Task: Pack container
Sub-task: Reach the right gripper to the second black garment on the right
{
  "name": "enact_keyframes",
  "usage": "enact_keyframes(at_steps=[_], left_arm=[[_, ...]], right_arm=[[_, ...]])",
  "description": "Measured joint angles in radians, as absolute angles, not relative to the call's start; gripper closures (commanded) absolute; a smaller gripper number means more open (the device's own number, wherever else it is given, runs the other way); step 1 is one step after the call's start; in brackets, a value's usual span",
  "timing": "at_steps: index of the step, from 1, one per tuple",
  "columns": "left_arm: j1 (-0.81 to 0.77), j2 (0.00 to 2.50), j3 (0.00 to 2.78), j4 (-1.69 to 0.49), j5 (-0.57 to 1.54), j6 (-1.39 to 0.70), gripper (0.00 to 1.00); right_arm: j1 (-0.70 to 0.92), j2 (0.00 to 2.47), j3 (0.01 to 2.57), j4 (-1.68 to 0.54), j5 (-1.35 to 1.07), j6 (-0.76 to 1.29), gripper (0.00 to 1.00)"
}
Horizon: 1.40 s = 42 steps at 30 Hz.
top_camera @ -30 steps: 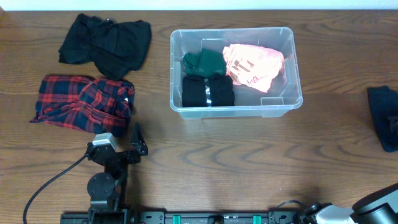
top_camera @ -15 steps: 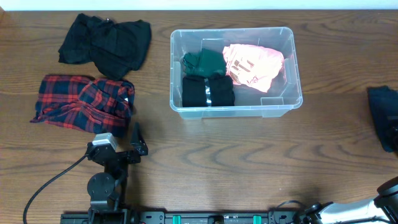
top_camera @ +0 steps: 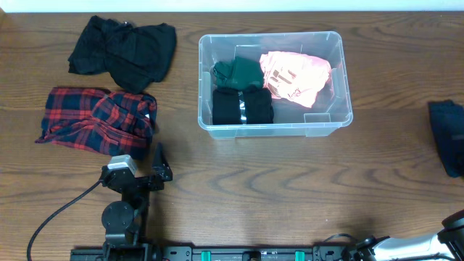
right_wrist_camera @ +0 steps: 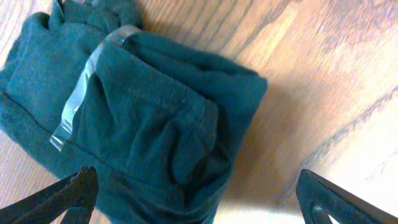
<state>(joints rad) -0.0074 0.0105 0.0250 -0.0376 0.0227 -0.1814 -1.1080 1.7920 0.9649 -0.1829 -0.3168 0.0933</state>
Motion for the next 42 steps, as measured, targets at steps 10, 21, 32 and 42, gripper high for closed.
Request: enact_keyframes(at_steps=[10, 21, 32, 42], left_arm=[[-0.007, 0.01, 0.025, -0.038, 0.023, -0.181, 0.02], [-0.007, 0.01, 0.025, -0.038, 0.023, -0.181, 0.02], [-0.007, 0.01, 0.025, -0.038, 0.023, -0.181, 0.02], [-0.007, 0.01, 0.025, -0.038, 0.023, -0.181, 0.02]], right_arm=[[-1.108, 1.86, 0.97, -0.112, -0.317, 0.085, 0.11], [-1.098, 1.864, 0.97, -0.013, -0.34, 0.081, 0.32], [-1.012, 1.877, 0.97, 0.01, -0.341, 0.088, 0.32], [-1.011, 1.881, 0.97, -0.006, -0.332, 0.092, 0.87]])
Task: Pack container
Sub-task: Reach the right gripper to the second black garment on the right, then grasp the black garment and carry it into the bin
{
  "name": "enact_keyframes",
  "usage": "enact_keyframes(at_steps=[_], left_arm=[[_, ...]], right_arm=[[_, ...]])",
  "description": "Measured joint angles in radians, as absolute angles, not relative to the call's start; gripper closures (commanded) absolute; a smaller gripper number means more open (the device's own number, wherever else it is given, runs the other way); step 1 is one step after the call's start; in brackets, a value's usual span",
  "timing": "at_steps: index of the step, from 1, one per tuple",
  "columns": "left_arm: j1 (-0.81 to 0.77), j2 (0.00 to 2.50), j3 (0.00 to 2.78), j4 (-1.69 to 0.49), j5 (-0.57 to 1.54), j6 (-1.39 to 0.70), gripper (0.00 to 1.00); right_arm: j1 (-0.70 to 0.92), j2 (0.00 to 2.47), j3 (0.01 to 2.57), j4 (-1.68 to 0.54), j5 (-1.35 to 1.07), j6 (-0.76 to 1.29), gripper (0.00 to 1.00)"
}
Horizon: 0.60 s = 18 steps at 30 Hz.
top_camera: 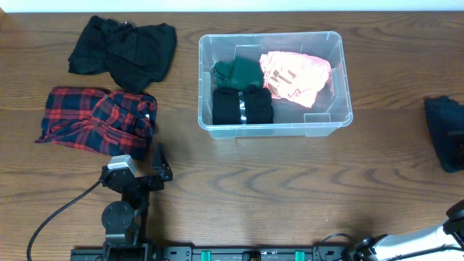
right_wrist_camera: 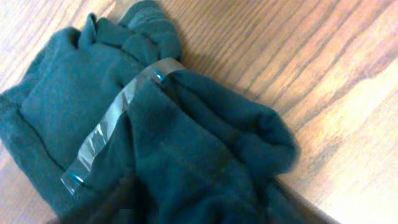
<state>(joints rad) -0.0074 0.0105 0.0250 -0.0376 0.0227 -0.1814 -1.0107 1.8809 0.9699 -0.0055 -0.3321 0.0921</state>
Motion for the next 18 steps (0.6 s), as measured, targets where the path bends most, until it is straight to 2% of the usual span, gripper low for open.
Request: enact_keyframes(at_steps=[1, 3, 13, 18], left_arm=[[-0.007, 0.01, 0.025, -0.038, 0.023, -0.181, 0.02], [-0.007, 0.01, 0.025, -0.038, 0.023, -0.181, 0.02], [-0.007, 0.01, 0.025, -0.038, 0.023, -0.181, 0.02], [-0.007, 0.01, 0.025, -0.038, 0.023, -0.181, 0.02]], right_arm=[[-1.011, 1.881, 0.97, -0.009, -0.331, 0.096, 0.94], [-1.011, 1.881, 0.972, -0.017, -0.332, 0.105, 0.99], [-1.009, 1.874, 0.981, -0.08, -0.433, 0.173, 0.99], [-0.959, 1.793, 0.981, -0.106, -0.514, 0.248, 0.98]])
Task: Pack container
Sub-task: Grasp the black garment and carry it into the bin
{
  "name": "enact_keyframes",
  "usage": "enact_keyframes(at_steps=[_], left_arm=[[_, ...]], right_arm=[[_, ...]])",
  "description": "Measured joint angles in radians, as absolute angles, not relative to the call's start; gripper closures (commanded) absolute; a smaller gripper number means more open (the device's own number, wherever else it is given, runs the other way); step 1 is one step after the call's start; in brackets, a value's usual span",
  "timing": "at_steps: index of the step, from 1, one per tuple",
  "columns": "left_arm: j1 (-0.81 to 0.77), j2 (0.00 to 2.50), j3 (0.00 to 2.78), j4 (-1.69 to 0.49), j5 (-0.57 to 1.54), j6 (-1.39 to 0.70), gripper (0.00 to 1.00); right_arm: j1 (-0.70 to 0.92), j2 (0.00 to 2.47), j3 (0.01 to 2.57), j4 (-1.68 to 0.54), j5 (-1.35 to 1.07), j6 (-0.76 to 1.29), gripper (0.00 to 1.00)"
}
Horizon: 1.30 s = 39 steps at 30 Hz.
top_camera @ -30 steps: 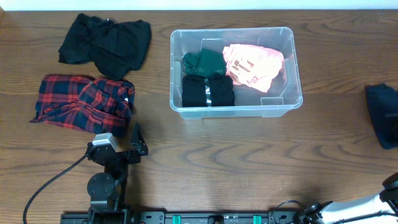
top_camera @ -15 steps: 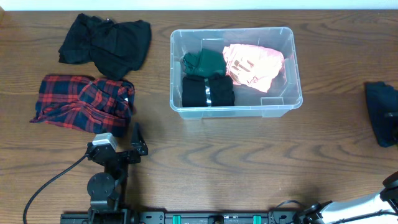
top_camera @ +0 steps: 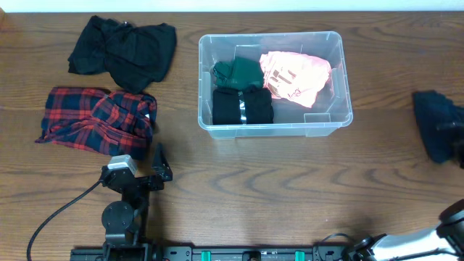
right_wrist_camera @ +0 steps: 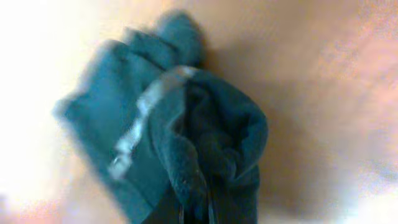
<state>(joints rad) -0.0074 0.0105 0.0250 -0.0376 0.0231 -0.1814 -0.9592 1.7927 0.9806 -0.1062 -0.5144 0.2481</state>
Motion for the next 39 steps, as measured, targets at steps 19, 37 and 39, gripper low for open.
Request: enact_keyframes(at_steps=[19, 37, 39], left_arm=[[-0.007, 0.01, 0.025, -0.037, 0.023, -0.181, 0.02], [-0.007, 0.01, 0.025, -0.038, 0.023, -0.181, 0.02], [-0.007, 0.01, 0.025, -0.037, 0.023, -0.181, 0.02]], right_arm=[[-0.555, 1.304, 0.989, 0.043, -1.028, 0.503, 0.99], [-0.346, 1.333, 0.992, -0.046, -1.143, 0.42, 0.99], [-0.343, 1.338, 0.993, -0.108, -1.075, 0.408, 0.99]])
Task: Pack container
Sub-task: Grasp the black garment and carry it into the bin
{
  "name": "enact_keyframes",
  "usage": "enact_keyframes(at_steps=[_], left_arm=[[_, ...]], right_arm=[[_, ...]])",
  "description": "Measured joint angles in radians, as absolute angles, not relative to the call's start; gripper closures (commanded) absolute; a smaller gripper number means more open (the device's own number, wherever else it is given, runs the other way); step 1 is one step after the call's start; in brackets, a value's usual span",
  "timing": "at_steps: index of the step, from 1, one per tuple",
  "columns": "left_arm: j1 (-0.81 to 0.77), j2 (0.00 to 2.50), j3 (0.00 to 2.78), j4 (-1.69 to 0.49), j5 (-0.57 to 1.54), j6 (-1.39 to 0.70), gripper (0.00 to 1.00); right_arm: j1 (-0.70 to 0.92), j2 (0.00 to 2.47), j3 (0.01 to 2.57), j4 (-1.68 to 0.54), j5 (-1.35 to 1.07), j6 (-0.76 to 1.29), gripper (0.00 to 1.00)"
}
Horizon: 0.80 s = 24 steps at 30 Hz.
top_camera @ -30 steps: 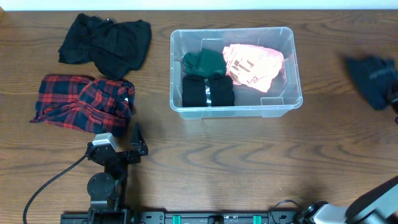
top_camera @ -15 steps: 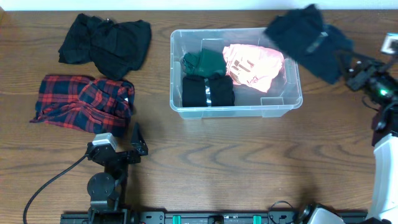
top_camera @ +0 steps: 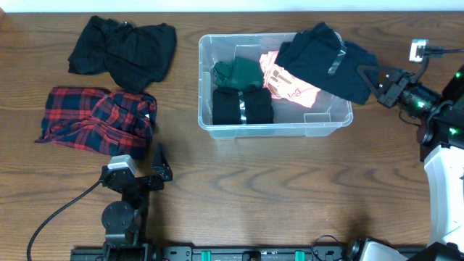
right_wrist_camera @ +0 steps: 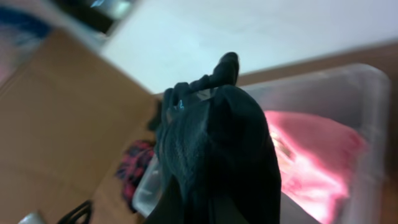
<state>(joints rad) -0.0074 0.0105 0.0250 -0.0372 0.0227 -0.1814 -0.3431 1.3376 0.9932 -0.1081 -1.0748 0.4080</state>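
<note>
A dark teal fleece garment [top_camera: 326,61] with a strip of clear tape hangs over the right end of the clear plastic container [top_camera: 275,129]. My right gripper [top_camera: 371,81] is shut on its right edge. In the right wrist view the garment [right_wrist_camera: 217,155] fills the middle and hides the fingers. Below it lies a pink garment [top_camera: 293,85], which the wrist view also shows in the bin [right_wrist_camera: 311,149]. A green piece [top_camera: 237,71] and a folded black piece [top_camera: 241,106] fill the bin's left half. My left gripper [top_camera: 160,156] rests near the front left, fingers together, holding nothing.
A red plaid shirt [top_camera: 94,119] and a black garment [top_camera: 123,51] lie on the table left of the container. My right arm [top_camera: 442,130] runs along the right edge, with a small white plug and cable [top_camera: 419,49] at the back right.
My right gripper, then at the table's right edge with the teal garment in it, now holds the garment up over the container's right end. The left arm has not moved.
First the teal garment lay at the right edge with my right gripper open above it. Then the gripper was down on it, and later shut on it a little further left. Now the garment hangs over the container's pink garment.
</note>
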Motion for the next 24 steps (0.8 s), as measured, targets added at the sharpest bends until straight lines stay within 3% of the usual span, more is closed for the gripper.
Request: enact_keyframes(at_steps=[9, 18, 24], left_arm=[[-0.007, 0.01, 0.025, -0.038, 0.023, -0.181, 0.02], [-0.007, 0.01, 0.025, -0.038, 0.023, -0.181, 0.02], [-0.007, 0.01, 0.025, -0.037, 0.023, -0.181, 0.02]], right_arm=[[-0.318, 1.344, 0.994, -0.19, -0.81, 0.325, 0.99], [-0.184, 1.344, 1.009, -0.204, -0.762, 0.294, 0.99], [-0.107, 1.352, 1.157, -0.279, -0.752, 0.285, 0.99]])
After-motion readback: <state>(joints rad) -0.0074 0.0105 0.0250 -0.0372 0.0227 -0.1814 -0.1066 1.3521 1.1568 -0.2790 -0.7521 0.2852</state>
